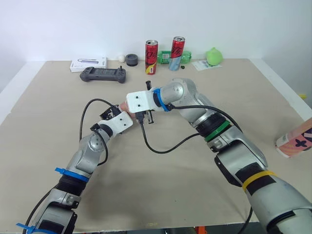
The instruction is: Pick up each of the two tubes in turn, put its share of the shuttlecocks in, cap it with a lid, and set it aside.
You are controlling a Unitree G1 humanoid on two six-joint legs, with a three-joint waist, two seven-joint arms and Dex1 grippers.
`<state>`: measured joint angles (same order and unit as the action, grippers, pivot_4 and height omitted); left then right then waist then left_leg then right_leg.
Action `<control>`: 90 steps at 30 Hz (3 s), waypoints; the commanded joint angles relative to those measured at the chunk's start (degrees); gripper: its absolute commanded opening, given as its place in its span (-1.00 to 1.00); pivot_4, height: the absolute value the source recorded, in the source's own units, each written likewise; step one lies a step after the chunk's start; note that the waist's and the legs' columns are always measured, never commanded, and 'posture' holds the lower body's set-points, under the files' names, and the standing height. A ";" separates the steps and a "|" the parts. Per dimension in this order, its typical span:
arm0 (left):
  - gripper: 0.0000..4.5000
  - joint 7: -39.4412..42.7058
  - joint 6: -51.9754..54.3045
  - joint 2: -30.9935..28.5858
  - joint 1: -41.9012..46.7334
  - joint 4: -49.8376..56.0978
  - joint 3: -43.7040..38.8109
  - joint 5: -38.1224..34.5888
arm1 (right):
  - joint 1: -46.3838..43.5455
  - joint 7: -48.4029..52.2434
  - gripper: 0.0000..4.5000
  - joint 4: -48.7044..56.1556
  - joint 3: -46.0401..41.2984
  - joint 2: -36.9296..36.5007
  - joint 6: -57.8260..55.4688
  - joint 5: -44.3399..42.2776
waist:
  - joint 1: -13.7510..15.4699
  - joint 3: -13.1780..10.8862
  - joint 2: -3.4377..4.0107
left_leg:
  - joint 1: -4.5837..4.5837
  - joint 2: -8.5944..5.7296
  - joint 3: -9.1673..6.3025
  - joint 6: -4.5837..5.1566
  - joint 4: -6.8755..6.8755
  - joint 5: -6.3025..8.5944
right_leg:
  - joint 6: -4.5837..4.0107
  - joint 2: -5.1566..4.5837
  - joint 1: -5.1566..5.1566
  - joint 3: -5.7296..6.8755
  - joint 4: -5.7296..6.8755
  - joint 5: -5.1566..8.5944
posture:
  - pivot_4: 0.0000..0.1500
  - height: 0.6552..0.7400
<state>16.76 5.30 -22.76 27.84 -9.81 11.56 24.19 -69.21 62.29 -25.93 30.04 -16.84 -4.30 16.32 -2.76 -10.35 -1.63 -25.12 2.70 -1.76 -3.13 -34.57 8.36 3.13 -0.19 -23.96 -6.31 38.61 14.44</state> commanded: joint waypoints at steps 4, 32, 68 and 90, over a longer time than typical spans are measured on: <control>0.60 -0.18 -1.97 0.51 1.09 1.68 0.04 -0.77 | 0.74 5.76 -0.98 15.14 -7.93 -5.96 -6.98 -6.85 | 0.04 0.00 0.00 | -0.03 -0.03 -0.02 -0.01 0.02 0.01 | -0.05 -0.02 -0.01 0.00 0.00 0.01 | 1.00 1.00; 0.60 16.07 0.00 7.97 -2.08 5.74 -4.94 -27.99 | 42.91 19.51 0.95 27.56 -28.32 -53.23 -27.86 -26.74 | -0.24 0.04 0.13 | 0.11 -0.13 0.24 0.07 -0.01 0.06 | 0.19 -0.23 0.09 -0.11 -0.08 0.21 | 1.00 1.00; 0.60 21.53 4.55 7.76 -9.92 4.81 3.57 -28.01 | 25.76 16.75 -0.99 24.90 -25.30 -43.61 -30.41 -30.65 | -0.48 0.07 0.39 | 0.80 -0.12 0.31 0.08 -0.44 0.09 | -0.01 -0.19 0.81 -0.24 0.00 0.22 | 1.00 1.00; 0.60 19.13 2.81 8.17 -9.06 1.84 4.56 -26.51 | -6.26 19.12 -0.99 17.43 -8.16 -19.85 -20.59 -22.50 | -0.10 0.21 0.33 | 0.69 -0.03 0.32 0.05 -0.20 0.09 | -0.12 -0.16 0.68 -0.18 -0.33 0.07 | 1.00 1.00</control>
<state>36.87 6.64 -13.94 20.01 -5.54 15.92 -4.50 -73.21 81.28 -8.67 22.45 -36.71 -26.15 -7.10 -2.86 -10.15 -1.31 -24.43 2.67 -1.43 -3.09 -34.77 8.45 3.02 -0.35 -23.28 -6.49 38.27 14.50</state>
